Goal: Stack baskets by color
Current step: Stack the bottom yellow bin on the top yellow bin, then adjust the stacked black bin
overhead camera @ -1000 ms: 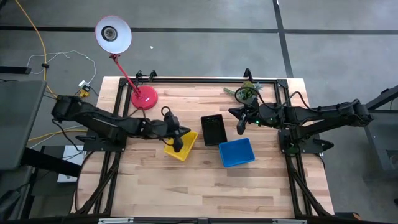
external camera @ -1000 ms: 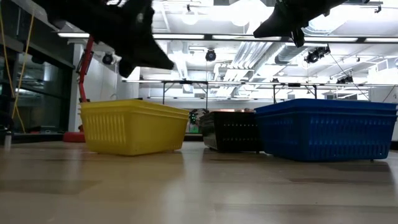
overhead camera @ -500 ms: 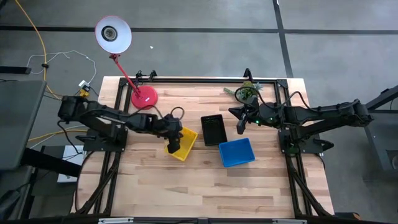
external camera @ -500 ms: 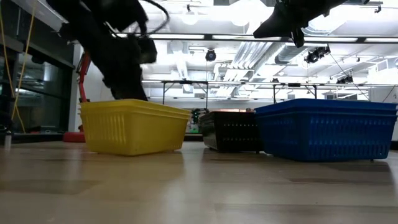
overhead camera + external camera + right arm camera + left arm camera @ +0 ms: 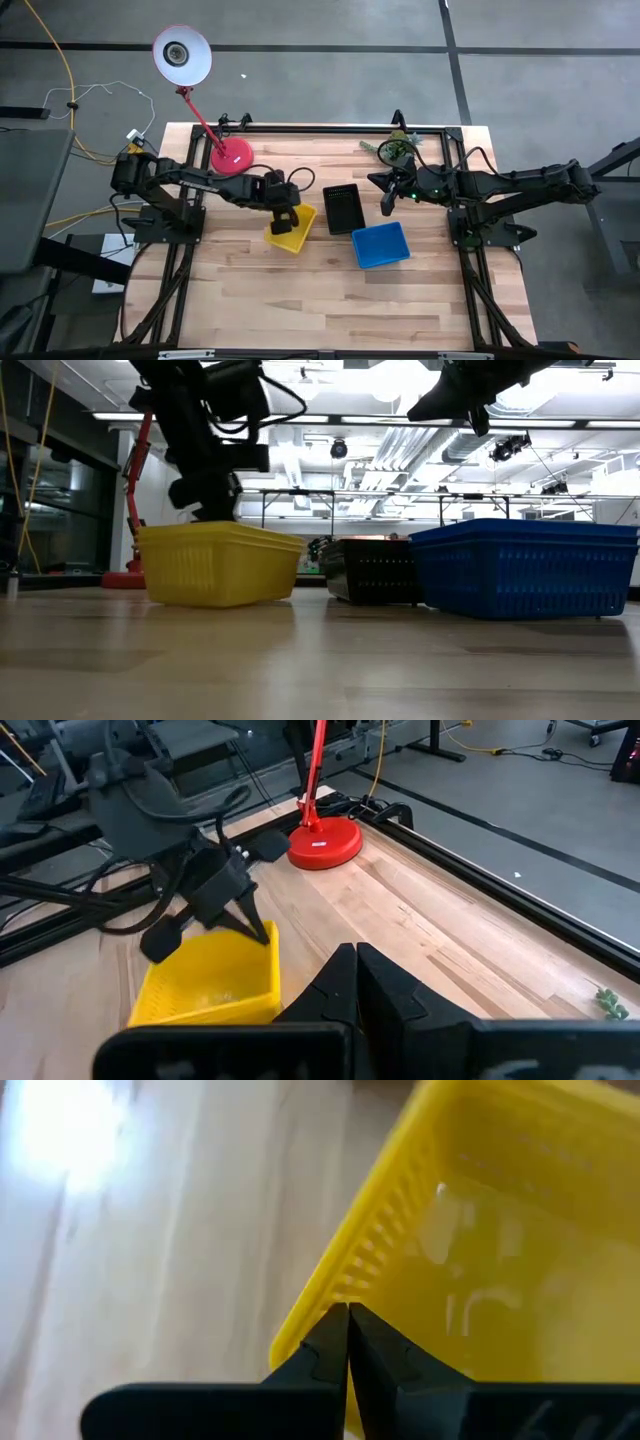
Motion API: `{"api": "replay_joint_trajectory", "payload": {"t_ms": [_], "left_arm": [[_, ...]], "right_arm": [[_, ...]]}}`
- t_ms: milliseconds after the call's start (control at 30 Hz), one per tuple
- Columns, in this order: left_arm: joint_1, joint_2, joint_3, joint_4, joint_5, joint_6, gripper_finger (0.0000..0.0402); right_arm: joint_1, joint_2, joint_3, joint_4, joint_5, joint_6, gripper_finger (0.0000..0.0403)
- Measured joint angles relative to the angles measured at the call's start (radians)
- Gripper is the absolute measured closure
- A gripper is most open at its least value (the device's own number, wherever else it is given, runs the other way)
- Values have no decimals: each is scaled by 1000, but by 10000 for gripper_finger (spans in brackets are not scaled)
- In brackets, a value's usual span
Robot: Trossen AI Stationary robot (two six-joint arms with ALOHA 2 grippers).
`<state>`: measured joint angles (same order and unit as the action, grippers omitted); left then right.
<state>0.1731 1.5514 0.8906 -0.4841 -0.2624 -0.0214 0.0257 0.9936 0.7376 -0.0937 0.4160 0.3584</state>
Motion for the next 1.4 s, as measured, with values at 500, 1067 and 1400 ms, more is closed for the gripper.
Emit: {"api": "replay_joint_trajectory", "payload": {"t_ms": [500, 1067, 1400], "left_arm": [[79, -40, 1, -126, -17, 38, 401], [25, -282, 0, 289, 74, -100, 401], [-109, -285, 0, 467, -12, -244, 401]], "right_arm": [[0, 0, 0, -8, -39, 134, 402], [-20, 153, 1, -476, -332, 429, 402], [-119, 463, 1, -262, -394, 427, 403]]}}
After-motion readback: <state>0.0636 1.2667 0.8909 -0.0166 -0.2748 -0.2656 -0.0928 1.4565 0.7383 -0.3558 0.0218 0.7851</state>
